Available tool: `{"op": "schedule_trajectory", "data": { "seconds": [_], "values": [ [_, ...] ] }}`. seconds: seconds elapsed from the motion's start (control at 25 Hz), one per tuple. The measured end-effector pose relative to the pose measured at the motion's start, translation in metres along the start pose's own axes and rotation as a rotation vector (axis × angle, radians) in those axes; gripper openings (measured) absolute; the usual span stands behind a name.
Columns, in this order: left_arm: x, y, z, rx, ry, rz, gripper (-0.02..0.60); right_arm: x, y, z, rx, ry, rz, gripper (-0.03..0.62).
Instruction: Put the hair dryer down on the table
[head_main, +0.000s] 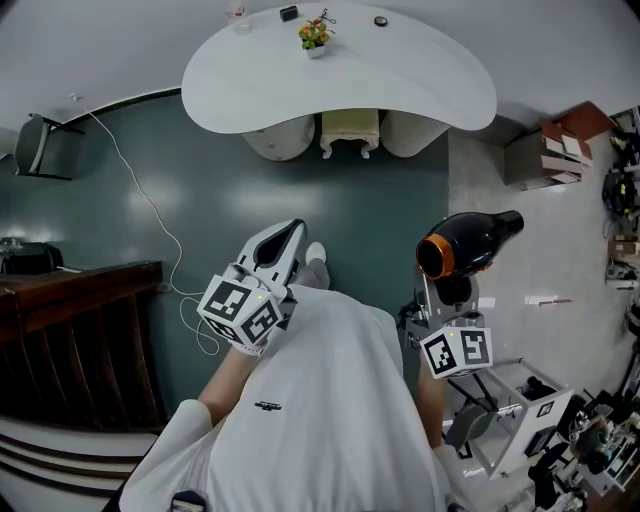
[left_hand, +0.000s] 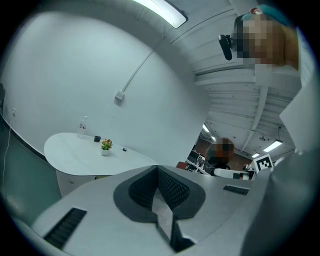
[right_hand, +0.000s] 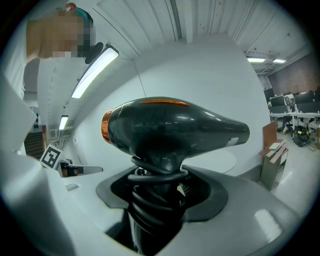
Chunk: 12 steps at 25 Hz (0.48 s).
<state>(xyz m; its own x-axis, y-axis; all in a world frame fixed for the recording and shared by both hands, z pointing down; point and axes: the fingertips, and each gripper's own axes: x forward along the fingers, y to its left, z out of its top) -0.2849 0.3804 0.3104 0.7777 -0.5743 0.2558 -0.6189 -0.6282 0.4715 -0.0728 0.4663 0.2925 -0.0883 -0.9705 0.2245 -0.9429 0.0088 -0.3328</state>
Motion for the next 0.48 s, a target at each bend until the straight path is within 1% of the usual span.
{"op": "schedule_trajectory", "data": {
  "seconds": [0.28, 0.48],
  "values": [
    [0.018, 0.055, 0.030, -0.018, -0.016, 0.009, 0.002, 0.066, 0.016, 0.008, 0.003, 0.002, 0.013, 0.278],
    [0.026, 0.091, 0.047, -0.037, -0.027, 0.023, 0.002, 0.097, 0.027, 0.011, 0.008, 0.003, 0.012, 0.278]
  ]
}}
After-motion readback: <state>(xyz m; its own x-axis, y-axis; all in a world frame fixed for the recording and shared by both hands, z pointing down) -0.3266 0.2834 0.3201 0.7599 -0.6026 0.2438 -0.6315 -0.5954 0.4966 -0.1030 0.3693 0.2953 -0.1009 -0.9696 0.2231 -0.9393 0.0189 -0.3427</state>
